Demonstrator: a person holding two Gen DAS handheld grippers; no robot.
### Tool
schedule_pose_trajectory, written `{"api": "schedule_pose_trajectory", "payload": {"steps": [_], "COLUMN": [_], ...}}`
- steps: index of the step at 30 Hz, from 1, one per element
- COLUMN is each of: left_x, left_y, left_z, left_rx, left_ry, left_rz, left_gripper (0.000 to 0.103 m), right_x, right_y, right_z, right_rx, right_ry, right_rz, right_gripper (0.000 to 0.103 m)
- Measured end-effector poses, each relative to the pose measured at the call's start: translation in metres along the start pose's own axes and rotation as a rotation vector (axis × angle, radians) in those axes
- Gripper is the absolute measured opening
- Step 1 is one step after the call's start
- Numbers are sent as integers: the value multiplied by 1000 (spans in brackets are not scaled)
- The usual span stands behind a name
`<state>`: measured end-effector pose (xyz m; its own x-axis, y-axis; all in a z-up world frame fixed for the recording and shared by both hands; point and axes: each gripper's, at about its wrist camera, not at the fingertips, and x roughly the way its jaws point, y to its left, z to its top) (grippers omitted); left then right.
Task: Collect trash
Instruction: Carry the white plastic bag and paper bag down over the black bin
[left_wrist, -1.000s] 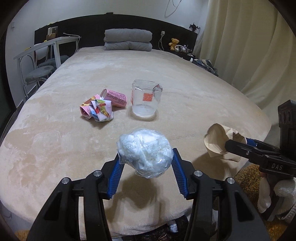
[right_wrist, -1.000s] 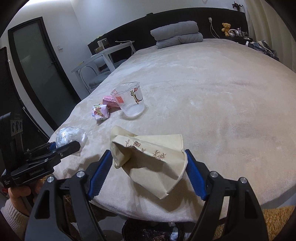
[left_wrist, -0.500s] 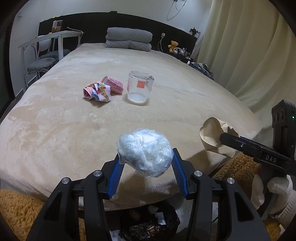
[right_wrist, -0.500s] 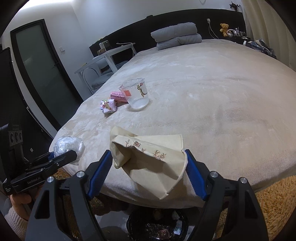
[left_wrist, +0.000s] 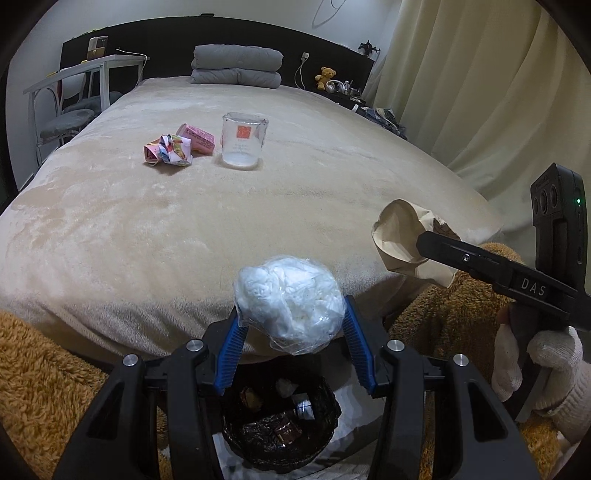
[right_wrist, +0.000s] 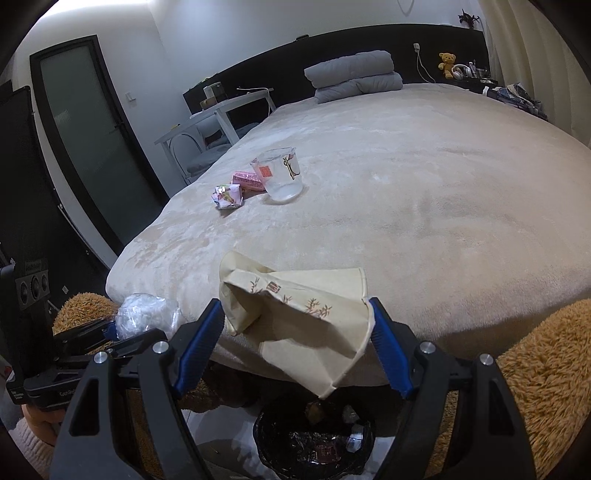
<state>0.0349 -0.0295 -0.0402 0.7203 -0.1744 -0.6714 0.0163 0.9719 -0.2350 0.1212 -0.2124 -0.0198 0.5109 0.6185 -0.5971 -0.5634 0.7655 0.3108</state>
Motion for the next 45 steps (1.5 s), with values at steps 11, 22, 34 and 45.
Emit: {"api": "schedule_pose_trajectory", "payload": {"steps": [11,22,34,45], "left_x": [13,33,97,134], "left_y": [-7,0,6,15], "left_z": [-20,-34,-58,-76], "left_rx": [21,-20,-41,-118], "left_ry": [92,216,521,702], "left_rz": [-17,-45,-16,-64], "left_gripper": [50,50,50,50], "right_x": [4,30,83,117], "right_y": [-1,-16,-29,-44], "right_z": [-20,-42,-67,-86], "right_rx": [-15,105,202,298], "right_ry": [81,279,555,726], "right_rz": [9,71,26,-1], "right_gripper": [77,77,77,77]}}
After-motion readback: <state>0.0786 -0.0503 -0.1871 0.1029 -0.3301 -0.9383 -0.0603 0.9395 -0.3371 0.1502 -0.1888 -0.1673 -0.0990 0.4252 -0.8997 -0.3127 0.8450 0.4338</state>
